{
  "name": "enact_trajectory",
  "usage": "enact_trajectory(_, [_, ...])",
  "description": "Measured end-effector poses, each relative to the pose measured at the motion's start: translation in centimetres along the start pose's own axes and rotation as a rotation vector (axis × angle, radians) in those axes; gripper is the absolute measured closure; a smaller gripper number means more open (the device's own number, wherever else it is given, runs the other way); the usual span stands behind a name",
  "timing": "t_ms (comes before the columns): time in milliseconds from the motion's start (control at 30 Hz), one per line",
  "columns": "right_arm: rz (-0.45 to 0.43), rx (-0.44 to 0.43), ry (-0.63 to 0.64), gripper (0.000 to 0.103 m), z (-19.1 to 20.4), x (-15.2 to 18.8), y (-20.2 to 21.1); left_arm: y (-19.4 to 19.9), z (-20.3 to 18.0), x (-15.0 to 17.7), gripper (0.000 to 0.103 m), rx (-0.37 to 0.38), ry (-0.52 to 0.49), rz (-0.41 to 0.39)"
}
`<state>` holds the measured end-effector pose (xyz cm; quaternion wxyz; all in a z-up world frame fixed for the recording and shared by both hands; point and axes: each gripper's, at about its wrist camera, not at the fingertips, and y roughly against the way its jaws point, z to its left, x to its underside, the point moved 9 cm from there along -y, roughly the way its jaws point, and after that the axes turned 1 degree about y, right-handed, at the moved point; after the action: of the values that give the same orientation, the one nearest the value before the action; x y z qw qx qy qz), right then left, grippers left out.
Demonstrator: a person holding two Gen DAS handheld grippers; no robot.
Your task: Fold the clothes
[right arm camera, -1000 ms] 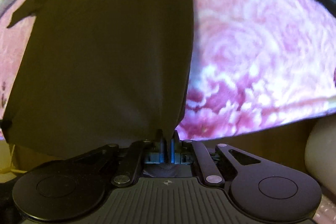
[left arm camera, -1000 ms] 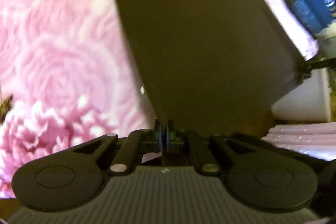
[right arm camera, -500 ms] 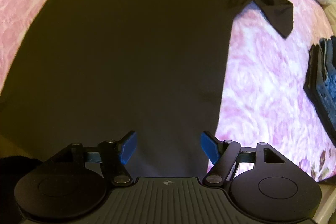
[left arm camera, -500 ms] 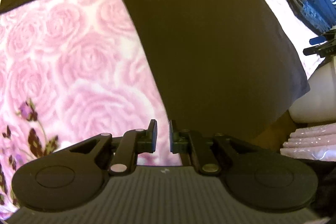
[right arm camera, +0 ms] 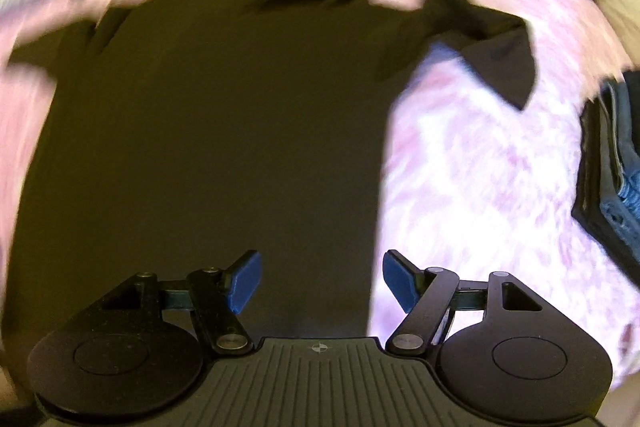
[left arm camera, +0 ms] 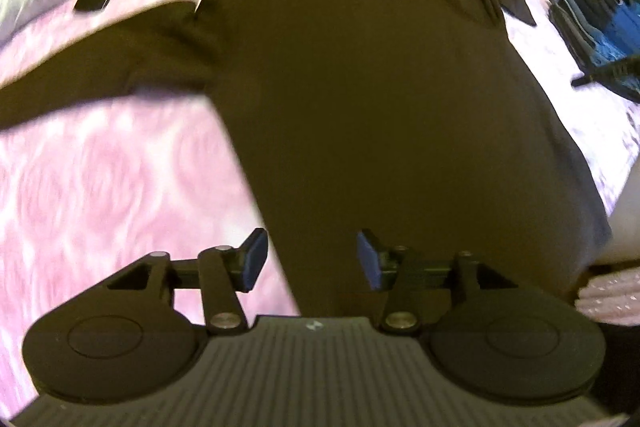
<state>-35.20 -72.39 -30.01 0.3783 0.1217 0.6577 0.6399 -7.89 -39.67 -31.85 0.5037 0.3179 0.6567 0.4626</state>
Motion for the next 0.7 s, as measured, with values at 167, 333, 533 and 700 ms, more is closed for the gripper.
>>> enact_trajectory(167, [-0.172, -0.089, -0.366, 0.033, -10.4, -7.5, -5.1, -5.8, -4.9, -8.6, 0.057, -0.018, -0.115, -0.027])
enact_trajectory(333, [-0.219, 0.033, -0.319, 0.033, -16.4, -13.0, -9.2, -11.6, -9.9, -17.0, 0.055, 0.013, -0.242, -0.079])
enact_trajectory(533, [-0.125, 0.069, -0.213, 0.041, -20.4, -14.3, -14.5, -16.1, -15.2, -24.0, 0.055, 0.045, -0.349, -0.127])
enact_trajectory(700, [-0.146, 0.042, -0.284, 0.101, -22.0, -12.4, -11.0, -17.1, -20.4, -27.6, 0.055, 0.095, -0.497, -0.184])
